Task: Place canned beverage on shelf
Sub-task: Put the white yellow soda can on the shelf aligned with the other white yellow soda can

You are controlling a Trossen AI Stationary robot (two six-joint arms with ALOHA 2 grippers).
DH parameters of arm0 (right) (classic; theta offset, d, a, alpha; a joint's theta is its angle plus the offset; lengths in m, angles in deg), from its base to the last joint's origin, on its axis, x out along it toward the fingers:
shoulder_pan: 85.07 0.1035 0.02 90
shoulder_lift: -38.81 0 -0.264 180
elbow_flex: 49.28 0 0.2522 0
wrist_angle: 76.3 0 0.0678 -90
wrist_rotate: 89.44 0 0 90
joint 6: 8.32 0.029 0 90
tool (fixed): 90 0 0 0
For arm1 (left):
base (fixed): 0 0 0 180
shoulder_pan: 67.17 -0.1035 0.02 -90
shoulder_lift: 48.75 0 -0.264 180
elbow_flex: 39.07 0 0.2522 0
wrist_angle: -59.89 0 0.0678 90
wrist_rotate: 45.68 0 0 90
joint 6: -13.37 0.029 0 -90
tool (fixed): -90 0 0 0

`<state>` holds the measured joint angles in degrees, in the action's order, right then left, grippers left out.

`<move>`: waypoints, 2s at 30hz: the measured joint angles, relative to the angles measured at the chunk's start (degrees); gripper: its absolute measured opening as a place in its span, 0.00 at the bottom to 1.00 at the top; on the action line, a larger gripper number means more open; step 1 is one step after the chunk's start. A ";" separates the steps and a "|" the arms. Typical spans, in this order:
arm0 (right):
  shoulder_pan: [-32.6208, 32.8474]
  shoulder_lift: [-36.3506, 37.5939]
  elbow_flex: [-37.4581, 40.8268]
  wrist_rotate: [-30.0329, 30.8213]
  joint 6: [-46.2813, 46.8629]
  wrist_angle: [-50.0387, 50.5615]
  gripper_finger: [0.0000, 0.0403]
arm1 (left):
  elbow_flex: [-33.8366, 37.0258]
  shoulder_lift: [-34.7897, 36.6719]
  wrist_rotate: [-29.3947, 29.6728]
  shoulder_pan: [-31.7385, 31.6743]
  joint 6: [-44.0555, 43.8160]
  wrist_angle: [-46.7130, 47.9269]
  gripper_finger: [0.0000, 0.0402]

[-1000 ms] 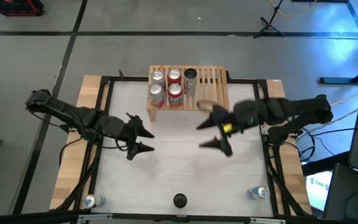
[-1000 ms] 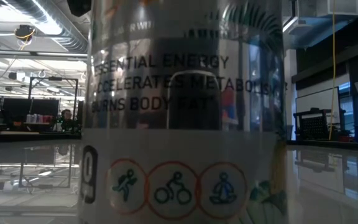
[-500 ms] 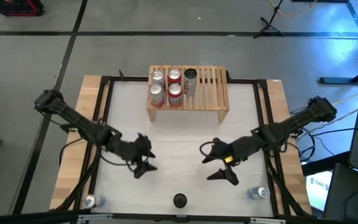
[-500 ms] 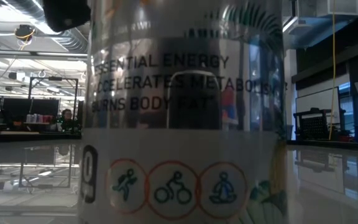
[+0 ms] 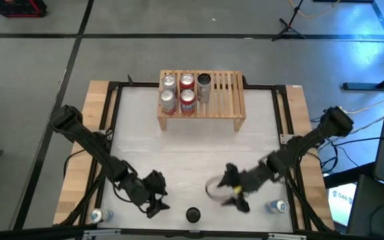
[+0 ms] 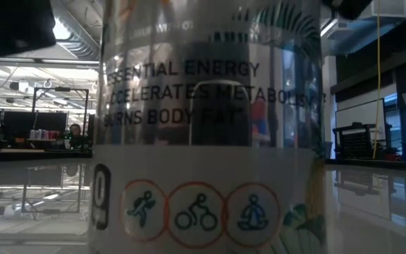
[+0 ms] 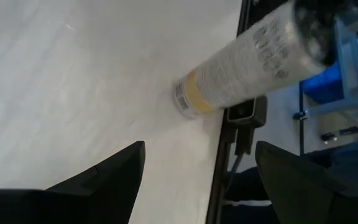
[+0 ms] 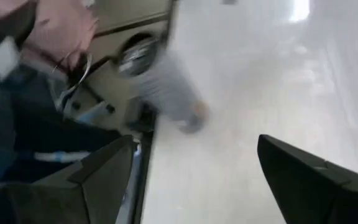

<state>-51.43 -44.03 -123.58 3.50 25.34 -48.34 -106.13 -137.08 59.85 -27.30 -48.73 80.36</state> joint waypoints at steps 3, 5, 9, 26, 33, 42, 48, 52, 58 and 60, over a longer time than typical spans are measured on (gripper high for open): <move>3.21 -3.94 0.00 2.15 -3.49 -4.16 0.82 | -0.01 -3.28 -0.07 0.30 -0.39 -3.04 0.75; 4.30 -7.28 0.00 4.01 -4.19 -7.61 0.82 | 0.00 -5.67 -0.02 0.34 -0.40 -5.80 0.75; 6.52 -13.58 0.00 11.12 -3.49 -13.32 0.82 | -0.02 -9.67 0.46 0.32 0.93 -10.86 0.75; 8.01 -33.23 -4.83 20.42 -3.06 -37.02 0.82 | -0.04 -15.68 -0.07 -3.52 12.00 -20.46 0.75; 7.75 -35.43 -7.74 22.74 -5.46 -36.87 0.82 | -0.06 -16.03 -0.12 -3.87 14.94 -23.02 0.75; 6.74 -35.43 -7.76 21.84 -5.61 -36.77 0.82 | -0.02 -18.91 -1.04 -3.21 13.17 -27.16 0.75; 6.60 -35.43 -7.76 24.45 -5.74 -37.15 0.82 | -0.02 -18.93 -1.02 -3.48 11.90 -27.38 0.75; 5.82 -35.43 -7.78 23.84 -5.66 -37.47 0.82 | 0.09 -19.02 -0.45 -2.34 14.48 -30.82 0.75; 5.48 -35.43 -7.82 24.60 -7.56 -37.34 0.82 | -0.11 -19.25 2.08 -1.12 14.77 -31.00 0.75; 5.55 -35.43 -7.82 24.49 -8.56 -37.21 0.82 | -0.11 -19.49 3.09 -1.12 14.70 -30.87 0.75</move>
<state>-45.89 -79.45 -131.40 27.99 16.78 -85.55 -106.23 -156.57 62.95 -28.43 -34.03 49.50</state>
